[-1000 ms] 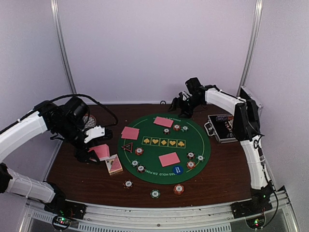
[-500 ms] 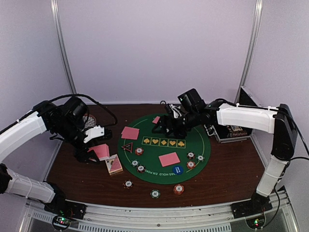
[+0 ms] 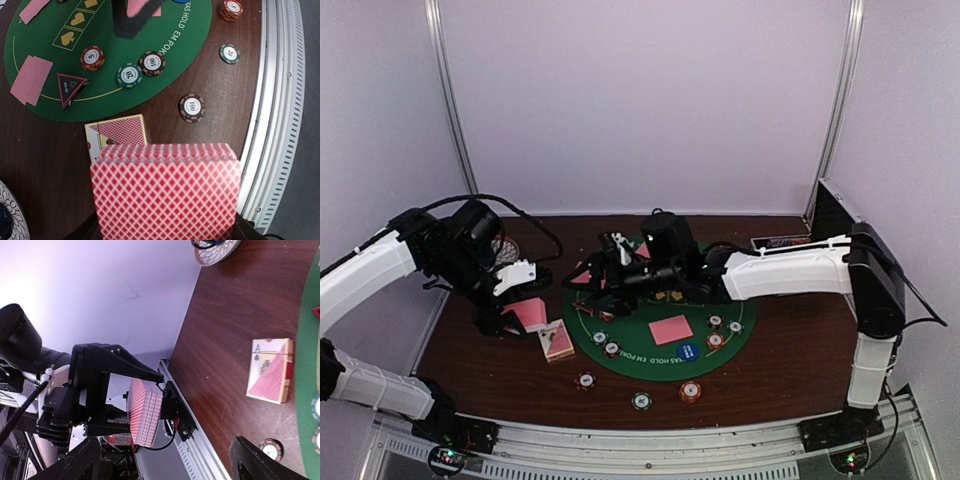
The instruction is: Distribute texas hold em gaming equipment
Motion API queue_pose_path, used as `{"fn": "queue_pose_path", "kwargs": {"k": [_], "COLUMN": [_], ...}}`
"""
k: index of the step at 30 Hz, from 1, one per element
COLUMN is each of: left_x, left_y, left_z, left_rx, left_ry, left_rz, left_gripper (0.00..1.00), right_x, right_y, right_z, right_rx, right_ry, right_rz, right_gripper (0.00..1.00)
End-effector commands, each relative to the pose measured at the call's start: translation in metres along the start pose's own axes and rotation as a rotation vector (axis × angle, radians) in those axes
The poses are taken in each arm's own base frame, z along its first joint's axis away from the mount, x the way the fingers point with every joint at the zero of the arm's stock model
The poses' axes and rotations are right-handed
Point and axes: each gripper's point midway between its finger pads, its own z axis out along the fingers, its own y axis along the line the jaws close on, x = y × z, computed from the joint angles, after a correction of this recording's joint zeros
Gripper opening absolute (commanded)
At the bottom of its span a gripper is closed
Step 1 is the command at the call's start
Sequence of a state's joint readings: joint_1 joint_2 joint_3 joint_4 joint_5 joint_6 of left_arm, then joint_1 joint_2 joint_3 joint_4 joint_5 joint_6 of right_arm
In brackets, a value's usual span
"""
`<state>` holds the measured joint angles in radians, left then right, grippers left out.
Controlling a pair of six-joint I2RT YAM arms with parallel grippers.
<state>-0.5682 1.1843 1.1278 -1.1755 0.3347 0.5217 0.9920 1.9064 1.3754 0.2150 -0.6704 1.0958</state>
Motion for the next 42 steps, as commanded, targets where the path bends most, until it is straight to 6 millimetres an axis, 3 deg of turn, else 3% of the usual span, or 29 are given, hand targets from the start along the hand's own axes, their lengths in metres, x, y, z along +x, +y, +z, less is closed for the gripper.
{"fn": "queue_pose_path", "kwargs": {"k": [1, 6, 21, 42], "left_x": [-0.011, -0.011, -0.016, -0.016], "left_y": [0.003, 0.004, 0.004, 0.001], "left_z": [-0.01, -0.01, -0.011, -0.013], "left_rx": [-0.031, -0.032, -0.022, -0.012], "left_ry": [-0.057, -0.057, -0.067, -0.071], "left_rz": [0.019, 0.022, 0.022, 0.021], "left_gripper": [0.0, 0.0, 0.0, 0.0], "right_x": [0.011, 0.026, 0.047, 0.038], "right_y": [0.032, 0.037, 0.045, 0.028], "right_z": [0.026, 0.042, 0.064, 0.098], "right_rx": [-0.143, -0.179, -0.234, -0.253], "right_ry": [0.048, 0.094, 0.171, 0.183], "right_rz": [0.005, 0.015, 0.033, 0.108], "right_gripper": [0.93, 0.93, 0.89, 0.83]}}
